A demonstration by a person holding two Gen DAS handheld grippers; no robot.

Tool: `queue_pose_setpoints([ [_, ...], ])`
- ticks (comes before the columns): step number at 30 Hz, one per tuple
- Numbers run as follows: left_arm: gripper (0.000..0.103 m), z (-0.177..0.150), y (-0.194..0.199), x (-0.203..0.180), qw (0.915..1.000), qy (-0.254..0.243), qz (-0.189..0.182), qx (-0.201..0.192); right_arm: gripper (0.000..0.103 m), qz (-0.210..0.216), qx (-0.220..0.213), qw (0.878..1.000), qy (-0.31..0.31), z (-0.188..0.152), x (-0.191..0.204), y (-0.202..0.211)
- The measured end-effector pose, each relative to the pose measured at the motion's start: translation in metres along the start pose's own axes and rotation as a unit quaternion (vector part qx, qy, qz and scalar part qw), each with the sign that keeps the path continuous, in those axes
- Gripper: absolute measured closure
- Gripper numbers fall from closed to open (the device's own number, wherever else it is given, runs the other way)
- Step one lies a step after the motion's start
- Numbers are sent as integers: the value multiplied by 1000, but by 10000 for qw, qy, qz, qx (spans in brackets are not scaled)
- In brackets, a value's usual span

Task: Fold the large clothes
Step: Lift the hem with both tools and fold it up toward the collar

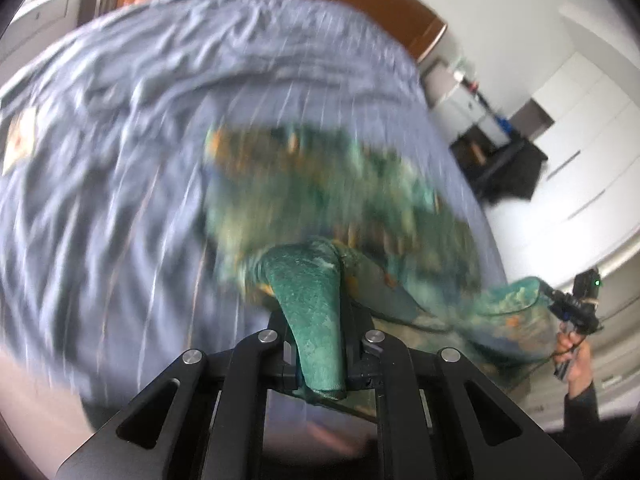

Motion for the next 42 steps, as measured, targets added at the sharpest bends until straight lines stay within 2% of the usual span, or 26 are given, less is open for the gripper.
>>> queue_pose_setpoints([
  [3,92,55,-48,8,9995,237,181,-63,90,-149,-309,9992,187,65,-3,-34],
  [5,92,84,-92,18,9983,317,488,22,90,-249,-415,9988,57,101,-18,-66],
  [7,87,92,-125,25,9975,308,632,107,90,-314,-392,9984,-263,127,-47,-103],
  [9,73,92,-160,35,9965,328,705,313,90,-462,-401,9962,-626,142,-79,-137],
  [10,69,89,-170,38,9957,359,744,407,90,-504,-370,9951,-763,140,-89,-150],
  [11,60,88,-179,41,9951,439,748,468,89,-560,-344,9936,-921,137,-100,-162],
  [12,49,88,-178,41,9954,529,638,471,89,-584,-370,9917,-1081,129,-108,-168],
  [13,43,89,-175,38,9960,630,431,458,88,-546,-416,9894,-1276,120,-113,-170],
  [14,30,94,-168,33,9964,736,109,398,85,-473,-450,9871,-1460,118,-118,-173],
  [15,15,98,-160,31,9965,771,-37,328,82,-323,-477,9842,-1673,118,-121,-175],
  [16,8,102,-151,30,9967,774,-91,218,70,-74,-487,9809,-1883,121,-122,-175],
  [17,3,109,-138,32,9972,740,-111,23,50,189,-534,9779,-2012,124,-120,-172],
  [18,3,112,-130,31,9974,708,-129,-77,38,358,-616,9758,-2065,125,-116,-165],
  [19,3,113,-125,32,9975,681,-159,-118,11,535,-737,9736,-2095,132,-113,-158],
  [20,3,113,-122,35,9976,646,-197,-130,0,608,-877,9721,-2090,139,-110,-149],
  [23,2,94,-130,41,9997,220,-109,35,0,540,-1206,9749,-1792,153,-99,-128],
  [24,3,91,-140,42,9999,65,25,137,0,299,-1136,9815,-1511,153,-95,-127],
  [26,3,78,-163,42,9980,-261,438,387,0,-484,-748,9940,-634,148,-85,-141],
  [28,7,76,-181,38,9951,-459,756,437,0,-1071,-357,9936,-2,138,-79,-163],
  [30,45,74,-197,35,9913,-550,1071,528,1,-1504,-117,9875,452,129,-76,-185],
  [31,59,73,-202,35,9877,-600,1322,578,20,-1706,-47,9831,656,125,-74,-192],
  [32,76,72,-203,34,9841,-691,1533,570,64,-1886,12,9791,765,118,-74,-193],
  [33,84,72,-199,32,9827,-782,1594,526,82,-2136,89,9733,836,115,-75,-195],
  [36,88,88,-173,17,9793,-1064,1716,151,88,-2347,-163,9674,939,120,-67,-176],
  [40,88,132,-132,-2,9786,-1063,1643,-639,89,-2367,-966,9577,1322,159,-27,-131],
  [42,88,158,-125,-10,9740,-1039,1713,-1058,89,-2426,-1314,9491,1522,182,-10,-118],
])
Point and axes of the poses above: each gripper's, at about its wrist camera, not at the fingertips, and y roughly against the way its jaws point, x to its left, z to its top, the point moved 10 cm from there along -y, roughly the way its jaws point, and after that the axes turned 1 degree about z, right-handed, at the moved point
